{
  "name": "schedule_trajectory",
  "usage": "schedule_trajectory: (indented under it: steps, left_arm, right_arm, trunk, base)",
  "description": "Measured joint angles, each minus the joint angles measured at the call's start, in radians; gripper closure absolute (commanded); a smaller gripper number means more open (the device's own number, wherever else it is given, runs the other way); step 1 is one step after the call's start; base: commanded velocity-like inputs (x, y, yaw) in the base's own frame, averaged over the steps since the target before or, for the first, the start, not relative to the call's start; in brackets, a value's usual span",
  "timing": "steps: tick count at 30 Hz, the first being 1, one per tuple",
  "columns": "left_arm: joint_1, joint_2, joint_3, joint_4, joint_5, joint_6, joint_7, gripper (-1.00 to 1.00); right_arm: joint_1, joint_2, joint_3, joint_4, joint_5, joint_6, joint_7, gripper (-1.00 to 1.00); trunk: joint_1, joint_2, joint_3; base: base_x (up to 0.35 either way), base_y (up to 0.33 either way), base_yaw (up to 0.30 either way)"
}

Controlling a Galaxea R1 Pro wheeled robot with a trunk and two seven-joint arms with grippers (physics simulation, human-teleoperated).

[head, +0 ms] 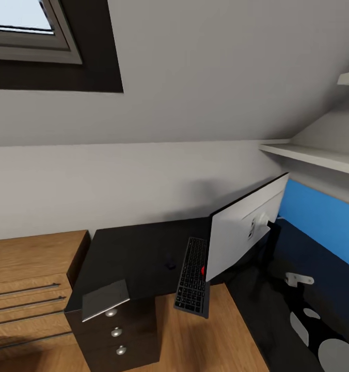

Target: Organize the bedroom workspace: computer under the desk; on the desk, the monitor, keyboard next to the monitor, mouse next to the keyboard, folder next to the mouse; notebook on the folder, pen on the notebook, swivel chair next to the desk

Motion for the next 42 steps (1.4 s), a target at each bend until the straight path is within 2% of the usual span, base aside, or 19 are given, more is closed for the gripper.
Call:
schedule_trajectory:
  steps: [9, 14, 16, 21, 24, 28, 29, 33, 37, 38, 41, 42]
  left_arm:
    - [0.000, 0.000, 0.000, 0.000, 0.000, 0.000, 0.000, -1.00]
    - [0.000, 0.000, -0.001, 0.000, 0.000, 0.000, 0.000, -1.00]
    - [0.000, 0.000, -0.001, 0.001, 0.000, 0.000, 0.000, -1.00]
    - [0.000, 0.000, -0.002, 0.001, -0.001, 0.000, 0.000, -1.00]
    - [0.000, 0.000, -0.003, 0.002, -0.001, 0.000, 0.000, -1.00]
    - [0.000, 0.000, -0.003, 0.002, -0.001, 0.000, 0.000, -1.00]
    - [0.000, 0.001, -0.003, 0.002, -0.002, 0.000, -0.001, -1.00]
    - [0.000, 0.000, -0.003, 0.002, -0.002, 0.000, -0.001, -1.00]
    - [0.000, 0.001, -0.002, 0.000, -0.003, 0.000, -0.001, -1.00]
    - [0.000, 0.001, -0.003, 0.000, -0.003, 0.000, -0.001, -1.00]
    - [0.000, 0.001, -0.004, 0.000, -0.003, 0.000, -0.001, -1.00]
    - [0.000, 0.001, -0.005, 0.000, -0.003, 0.000, -0.001, -1.00]
  right_arm:
    - [-0.003, -0.032, -0.010, 0.028, 0.003, 0.005, -0.110, -1.00]
    - [-0.024, -0.039, -0.008, 0.028, 0.008, 0.083, -0.150, -1.00]
    - [-0.053, -0.041, -0.007, 0.028, 0.009, 0.123, -0.158, -1.00]
    - [-0.105, -0.049, -0.007, 0.044, 0.009, 0.202, -0.164, -1.00]
    - [-0.116, -0.051, -0.005, 0.055, 0.009, 0.232, -0.165, -1.00]
    - [-0.124, -0.041, 0.000, 0.060, 0.015, 0.256, -0.166, -1.00]
    - [-0.126, -0.033, 0.001, 0.059, 0.029, 0.264, -0.167, -1.00]
    - [-0.127, -0.027, -0.004, 0.057, 0.035, 0.265, -0.168, -1.00]
    - [-0.127, -0.005, -0.001, 0.020, 0.044, 0.250, -0.169, -1.00]
    - [-0.126, 0.006, -0.001, -0.006, 0.046, 0.233, -0.169, -1.00]
    - [-0.123, 0.016, -0.001, -0.030, 0.048, 0.177, -0.170, -1.00]
    - [-0.122, 0.020, -0.001, -0.030, 0.048, 0.121, -0.171, -1.00]
  trunk:
    - [0.035, -0.063, -0.028]
    - [0.054, -0.098, -0.044]
    - [0.061, -0.112, -0.050]
    - [0.081, -0.147, -0.066]
    - [0.092, -0.168, -0.075]
    - [0.107, -0.196, -0.088]
    - [0.111, -0.203, -0.091]
    - [0.127, -0.231, -0.104]
    - [0.142, -0.259, -0.116]
    - [0.146, -0.266, -0.119]
    - [0.157, -0.287, -0.129]
    - [0.161, -0.294, -0.132]
  base:
    - [0.000, 0.000, 0.000]
    - [0.000, 0.000, 0.000]
    - [0.000, 0.000, 0.000]
    - [0.000, 0.000, 0.000]
    - [0.000, 0.000, 0.000]
    - [0.000, 0.000, 0.000]
    - [0.000, 0.000, 0.000]
    - [0.000, 0.000, 0.000]
    - [0.000, 0.000, 0.000]
    - [0.000, 0.000, 0.000]
    - [0.000, 0.000, 0.000]
    - [0.000, 0.000, 0.000]
